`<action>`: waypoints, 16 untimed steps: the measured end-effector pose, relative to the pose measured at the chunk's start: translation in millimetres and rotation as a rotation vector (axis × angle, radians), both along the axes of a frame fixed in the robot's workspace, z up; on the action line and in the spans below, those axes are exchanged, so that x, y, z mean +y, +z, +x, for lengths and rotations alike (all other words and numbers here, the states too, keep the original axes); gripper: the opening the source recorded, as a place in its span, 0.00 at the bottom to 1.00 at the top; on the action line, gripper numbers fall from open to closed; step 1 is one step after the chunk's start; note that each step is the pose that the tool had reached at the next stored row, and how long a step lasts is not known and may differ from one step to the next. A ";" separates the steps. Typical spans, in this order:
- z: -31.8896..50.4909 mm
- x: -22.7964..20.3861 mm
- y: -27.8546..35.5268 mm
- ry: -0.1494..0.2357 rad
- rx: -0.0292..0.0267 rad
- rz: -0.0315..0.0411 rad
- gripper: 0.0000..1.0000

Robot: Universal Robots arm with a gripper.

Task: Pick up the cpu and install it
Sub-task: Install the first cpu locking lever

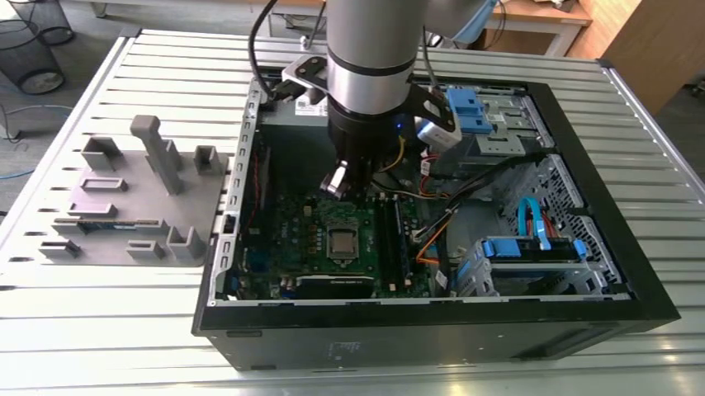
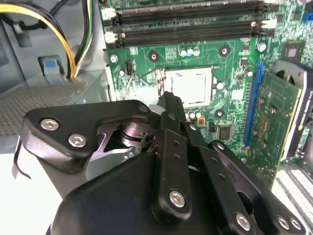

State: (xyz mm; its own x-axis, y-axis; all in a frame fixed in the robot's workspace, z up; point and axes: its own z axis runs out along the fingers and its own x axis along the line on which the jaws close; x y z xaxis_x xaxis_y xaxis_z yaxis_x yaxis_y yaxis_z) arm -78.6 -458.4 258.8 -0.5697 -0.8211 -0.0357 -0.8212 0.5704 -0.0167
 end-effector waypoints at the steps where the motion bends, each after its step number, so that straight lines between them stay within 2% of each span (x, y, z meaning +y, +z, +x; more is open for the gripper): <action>1: 1.8 0.3 0.0 0.000 0.0000 0.0000 0.11; 6: 14.3 2.2 -0.1 0.000 0.0000 0.0000 0.11; 9: 21.7 5.0 -0.1 0.000 0.0000 0.0000 0.11; 14: 27.2 17.6 -0.3 0.000 -0.0001 0.0000 0.11; 16: 28.8 20.9 -0.4 0.000 0.0000 -0.0001 0.11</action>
